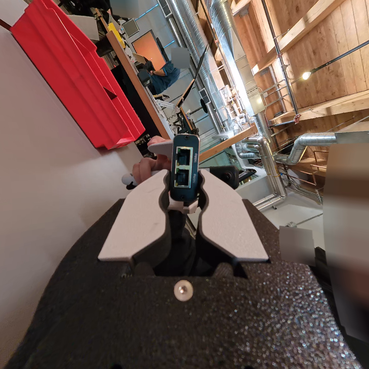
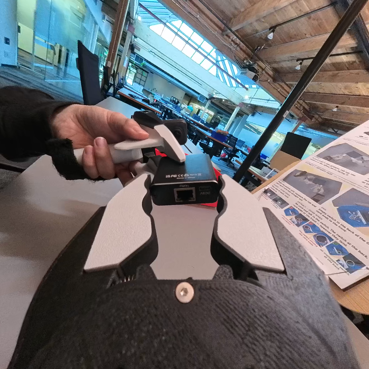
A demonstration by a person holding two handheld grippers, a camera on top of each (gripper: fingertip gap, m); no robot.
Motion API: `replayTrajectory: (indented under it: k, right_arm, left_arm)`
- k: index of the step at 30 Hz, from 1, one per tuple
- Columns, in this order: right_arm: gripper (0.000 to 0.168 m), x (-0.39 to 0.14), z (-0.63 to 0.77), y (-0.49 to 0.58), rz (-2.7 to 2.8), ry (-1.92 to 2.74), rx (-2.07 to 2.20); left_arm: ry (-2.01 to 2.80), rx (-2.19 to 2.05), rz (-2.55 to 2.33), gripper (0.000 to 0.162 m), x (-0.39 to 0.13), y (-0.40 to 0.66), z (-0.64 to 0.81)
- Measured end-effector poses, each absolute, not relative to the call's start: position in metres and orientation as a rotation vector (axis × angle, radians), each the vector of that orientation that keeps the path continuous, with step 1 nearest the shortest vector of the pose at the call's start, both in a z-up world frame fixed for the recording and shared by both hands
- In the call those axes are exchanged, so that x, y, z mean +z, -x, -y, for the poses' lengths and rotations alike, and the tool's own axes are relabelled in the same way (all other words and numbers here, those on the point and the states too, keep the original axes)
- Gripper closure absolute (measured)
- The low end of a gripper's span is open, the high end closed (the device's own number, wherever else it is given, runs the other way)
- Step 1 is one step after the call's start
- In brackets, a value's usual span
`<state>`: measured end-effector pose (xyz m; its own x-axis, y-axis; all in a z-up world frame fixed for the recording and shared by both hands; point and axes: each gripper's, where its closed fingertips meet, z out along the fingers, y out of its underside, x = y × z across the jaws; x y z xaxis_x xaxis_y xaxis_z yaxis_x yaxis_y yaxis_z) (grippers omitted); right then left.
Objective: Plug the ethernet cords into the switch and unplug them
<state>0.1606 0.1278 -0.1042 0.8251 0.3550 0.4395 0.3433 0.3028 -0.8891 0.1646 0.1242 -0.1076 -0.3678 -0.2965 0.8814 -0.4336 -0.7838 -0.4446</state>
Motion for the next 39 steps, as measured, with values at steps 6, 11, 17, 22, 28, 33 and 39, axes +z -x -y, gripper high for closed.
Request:
replayTrajectory:
  k: [6,11,17,22,28,33,39]
  right_arm:
    - [0.104,-0.109,-0.129,-0.159,0.636,1.357,0.073]
    - [0.105,-0.104,-0.124,-0.154,0.637,1.342,0.171]
    - [0.105,-0.109,-0.125,-0.148,0.670,1.362,0.199]
    - [0.104,-0.111,-0.127,-0.145,0.680,1.396,0.188]
    - [0.113,-0.118,-0.120,-0.138,0.681,1.469,0.392]
    - [0.124,-0.123,-0.116,-0.126,0.717,1.472,0.507]
    - [0.128,-0.121,-0.117,-0.132,0.743,1.476,0.405]
  left_arm:
    - [-1.680,2.332,0.964,0.138,-0.111,-0.163,-0.125]
    - [-1.650,2.318,1.108,0.124,-0.110,-0.159,-0.119]
    - [-1.663,2.269,1.138,0.124,-0.116,-0.159,-0.116]
    - [-1.574,2.322,1.201,0.135,-0.116,-0.156,-0.113]
    - [-1.595,2.215,1.852,0.137,-0.121,-0.149,-0.110]
    - [-1.548,1.867,2.461,0.137,-0.128,-0.142,-0.102]
    - [-1.522,1.805,2.703,0.138,-0.123,-0.146,-0.104]
